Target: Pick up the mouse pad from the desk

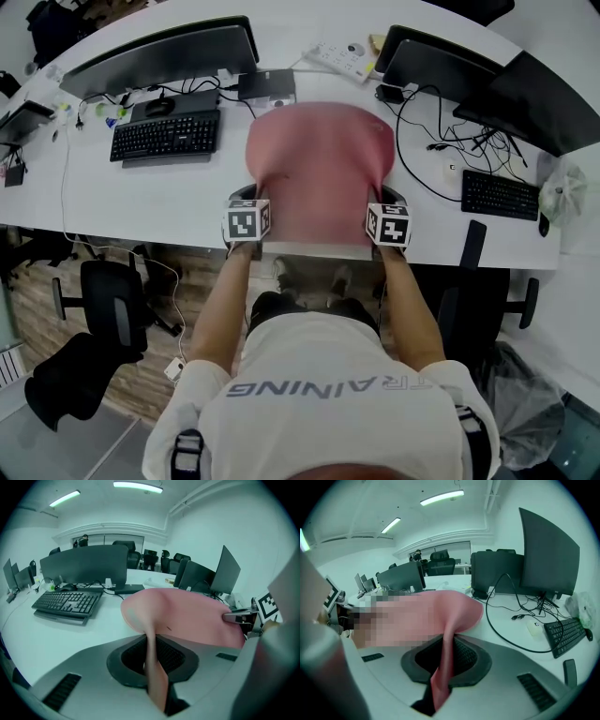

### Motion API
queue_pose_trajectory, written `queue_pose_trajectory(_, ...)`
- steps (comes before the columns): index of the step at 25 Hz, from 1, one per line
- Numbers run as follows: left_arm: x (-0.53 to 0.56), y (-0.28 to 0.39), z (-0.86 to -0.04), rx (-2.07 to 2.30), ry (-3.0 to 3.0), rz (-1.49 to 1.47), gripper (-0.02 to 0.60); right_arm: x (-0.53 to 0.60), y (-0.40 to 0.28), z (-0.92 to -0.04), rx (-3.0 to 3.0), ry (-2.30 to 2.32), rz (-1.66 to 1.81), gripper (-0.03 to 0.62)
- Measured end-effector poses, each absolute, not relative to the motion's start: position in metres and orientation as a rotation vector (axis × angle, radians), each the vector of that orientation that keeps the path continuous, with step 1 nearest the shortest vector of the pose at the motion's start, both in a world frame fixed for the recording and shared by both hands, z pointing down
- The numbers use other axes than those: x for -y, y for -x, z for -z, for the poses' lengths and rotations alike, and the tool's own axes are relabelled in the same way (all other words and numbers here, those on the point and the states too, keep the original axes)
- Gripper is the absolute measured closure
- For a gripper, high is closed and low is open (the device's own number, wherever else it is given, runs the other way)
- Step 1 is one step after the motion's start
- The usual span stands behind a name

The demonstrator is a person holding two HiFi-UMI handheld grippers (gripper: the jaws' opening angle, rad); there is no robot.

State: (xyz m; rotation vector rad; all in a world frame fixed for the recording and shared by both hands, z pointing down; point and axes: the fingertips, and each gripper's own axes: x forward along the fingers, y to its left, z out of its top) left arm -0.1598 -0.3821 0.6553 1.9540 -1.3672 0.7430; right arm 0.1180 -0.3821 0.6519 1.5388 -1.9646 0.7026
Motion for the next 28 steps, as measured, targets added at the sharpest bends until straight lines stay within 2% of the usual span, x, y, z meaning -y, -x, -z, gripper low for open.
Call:
queue_pose_trajectory(11, 0.396, 0.15, -0.553, 1.51, -2.108, -0.592, 0.505, 0.394, -0.123, -0.55, 2.079, -1.661, -0.537, 0.537)
queue_pose_trajectory(28, 0.39, 0.134, -0.369, 1.66, -2.363, -0.157, 0.505, 0.383, -0.133, -0.356, 2.302, -1.837, -0.146, 0.537)
